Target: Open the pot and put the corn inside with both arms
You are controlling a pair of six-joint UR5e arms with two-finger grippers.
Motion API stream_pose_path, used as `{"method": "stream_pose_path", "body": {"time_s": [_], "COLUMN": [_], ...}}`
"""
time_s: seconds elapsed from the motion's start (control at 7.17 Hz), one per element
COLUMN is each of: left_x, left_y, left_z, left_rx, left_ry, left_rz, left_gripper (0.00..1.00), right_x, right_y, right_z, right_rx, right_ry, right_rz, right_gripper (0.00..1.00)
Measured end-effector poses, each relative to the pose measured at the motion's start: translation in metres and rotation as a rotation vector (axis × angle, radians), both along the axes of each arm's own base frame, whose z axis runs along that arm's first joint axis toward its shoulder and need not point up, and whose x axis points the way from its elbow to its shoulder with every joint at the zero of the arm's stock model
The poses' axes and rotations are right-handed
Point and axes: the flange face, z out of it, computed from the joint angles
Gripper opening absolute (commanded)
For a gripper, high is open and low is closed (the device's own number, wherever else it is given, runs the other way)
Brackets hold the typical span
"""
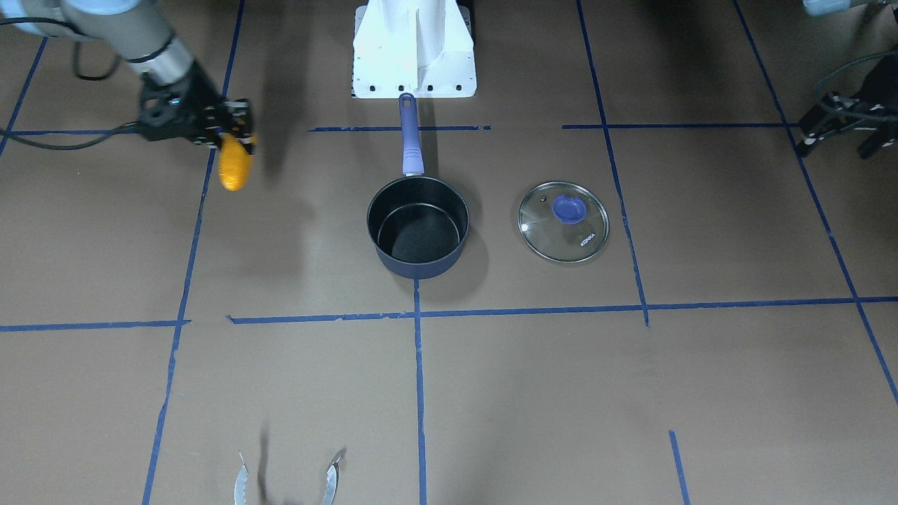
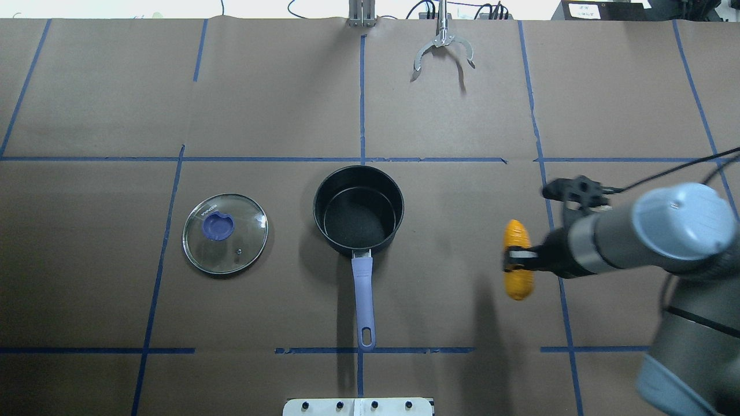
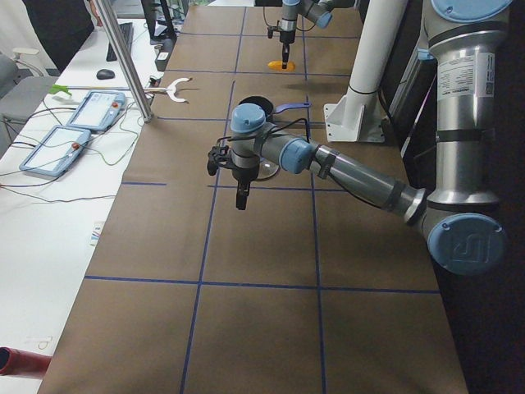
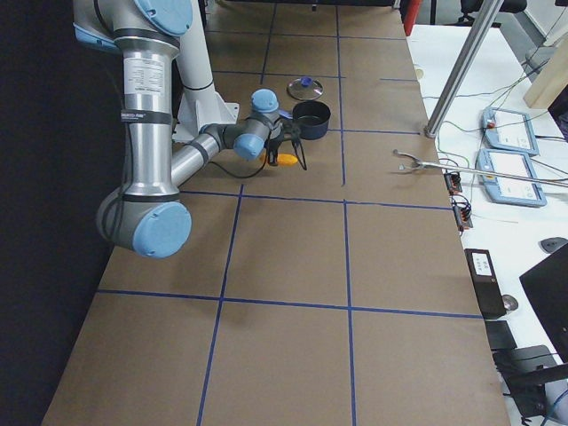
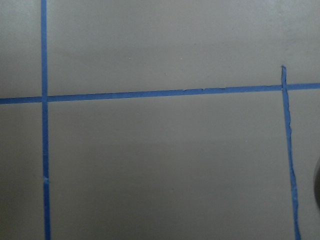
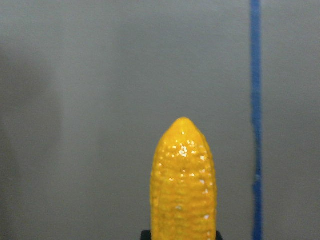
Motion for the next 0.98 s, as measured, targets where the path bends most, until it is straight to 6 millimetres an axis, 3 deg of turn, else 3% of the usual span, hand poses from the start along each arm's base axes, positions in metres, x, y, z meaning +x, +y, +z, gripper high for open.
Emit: {"method": "stream_pose_path", "body": {"time_s": [0.14, 0.28, 0.42, 0.7, 0.98], "left_x": [-0.013, -0.02, -0.023, -0.024, -0.025], "left_y": [0.005, 0.009, 0.011, 0.014, 0.016], "left_z": [0.009, 0.013, 0.015, 0.017, 0.015], "left_rx": [0.012, 0.015, 0.015, 0.012, 0.015], "left_ry": [-0.003, -0.003, -0.001, 0.0, 0.002], "left_rz": [0.011, 0.015, 0.017, 0.018, 0.016], "left_gripper": [1.0, 1.0, 1.0, 1.0, 1.0], "right_x": [-0.033, -0.062, -0.089, -0.135, -0.165], "right_y": [-0.008, -0.014, -0.021, -0.042, -0.058], "right_z": [-0.065, -0.115, -0.146, -0.169, -0.162], "right_rx": [-0.035, -0.071, -0.104, -0.124, -0.121], "right_ry": [-0.004, 0.002, 0.009, 0.018, -0.005], "right_rz": [0.01, 0.024, 0.041, 0.06, 0.072], "right_gripper": [0.0, 0.0, 0.0, 0.0, 0.0]}}
